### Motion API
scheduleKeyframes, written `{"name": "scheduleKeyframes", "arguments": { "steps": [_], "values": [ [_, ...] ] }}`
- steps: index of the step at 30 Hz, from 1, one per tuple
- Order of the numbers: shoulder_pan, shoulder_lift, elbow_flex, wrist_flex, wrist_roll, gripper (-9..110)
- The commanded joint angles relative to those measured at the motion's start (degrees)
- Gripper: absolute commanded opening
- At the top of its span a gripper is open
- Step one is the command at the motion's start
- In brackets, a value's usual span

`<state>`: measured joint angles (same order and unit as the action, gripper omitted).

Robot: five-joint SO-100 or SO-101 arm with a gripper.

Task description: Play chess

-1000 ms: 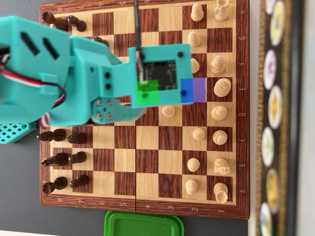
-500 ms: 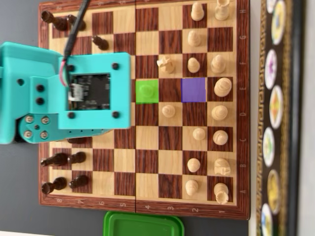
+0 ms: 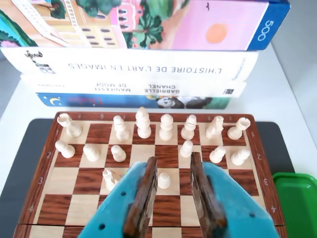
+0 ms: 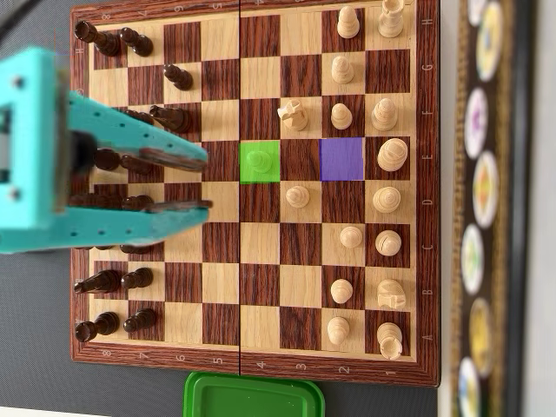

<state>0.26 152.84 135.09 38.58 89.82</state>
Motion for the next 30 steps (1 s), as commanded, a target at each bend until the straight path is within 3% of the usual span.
{"name": "scheduleKeyframes", "arguments": {
  "steps": [1, 16, 30],
  "values": [
    [0.1, 3.3, 1.4, -5.6, 0.4, 12],
    [-0.1, 14.7, 21.0, -49.7, 0.5, 12],
    [-0.1, 24.8, 33.6, -83.4, 0.4, 12]
  ]
}}
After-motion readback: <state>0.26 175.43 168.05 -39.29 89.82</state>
